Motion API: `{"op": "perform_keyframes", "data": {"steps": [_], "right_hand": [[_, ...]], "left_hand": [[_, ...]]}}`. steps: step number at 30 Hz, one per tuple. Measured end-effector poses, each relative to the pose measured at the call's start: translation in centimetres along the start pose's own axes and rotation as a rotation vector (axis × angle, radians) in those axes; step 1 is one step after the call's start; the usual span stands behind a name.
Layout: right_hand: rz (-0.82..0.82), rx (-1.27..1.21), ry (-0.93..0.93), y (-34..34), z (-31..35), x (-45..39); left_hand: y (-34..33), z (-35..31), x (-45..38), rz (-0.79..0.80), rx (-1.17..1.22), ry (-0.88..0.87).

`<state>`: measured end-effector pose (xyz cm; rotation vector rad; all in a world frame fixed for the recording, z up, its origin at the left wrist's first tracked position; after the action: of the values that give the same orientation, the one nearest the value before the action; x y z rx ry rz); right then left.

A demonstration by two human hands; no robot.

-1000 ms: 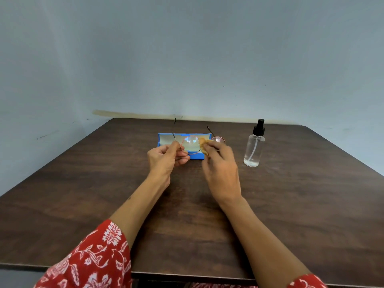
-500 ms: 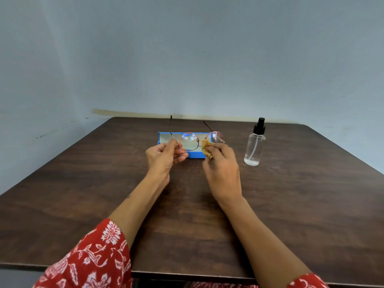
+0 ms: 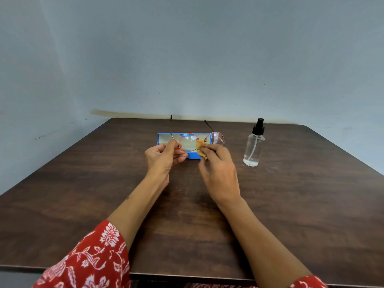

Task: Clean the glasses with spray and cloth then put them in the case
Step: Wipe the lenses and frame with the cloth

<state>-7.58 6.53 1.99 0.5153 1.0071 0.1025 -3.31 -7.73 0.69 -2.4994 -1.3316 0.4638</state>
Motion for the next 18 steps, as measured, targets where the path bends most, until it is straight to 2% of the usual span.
{"op": "perform_keyframes", "data": {"steps": [5,13,18], "right_hand": [[-0.107,-0.005,-0.122,1.0,-1.1,-0.5],[0.013,-0.014,0.048,-0.1,0.8,0.2],[-0.102,-0.050,-0.096,0.9,-1.2,-0.5]], "left_hand": [[-0.1,0.0,0.1,0.003,-0.005,0.002],[-0.3,-0.1,0.3,0.010,-0.006,-0.005],[-0.1,-0.2,0.2,0.008,-0.001,-0.006]]}}
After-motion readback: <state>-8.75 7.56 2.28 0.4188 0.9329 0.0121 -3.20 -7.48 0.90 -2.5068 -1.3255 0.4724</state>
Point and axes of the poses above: each hand's wrist, its own x-axis away from the middle knuckle, its own y-axis out of the back of the hand, z = x × y, the point moved 4 cm from there along -x, towards the middle knuckle, and after that the axes turned 6 degrees about -y, right-handed, at the moved point
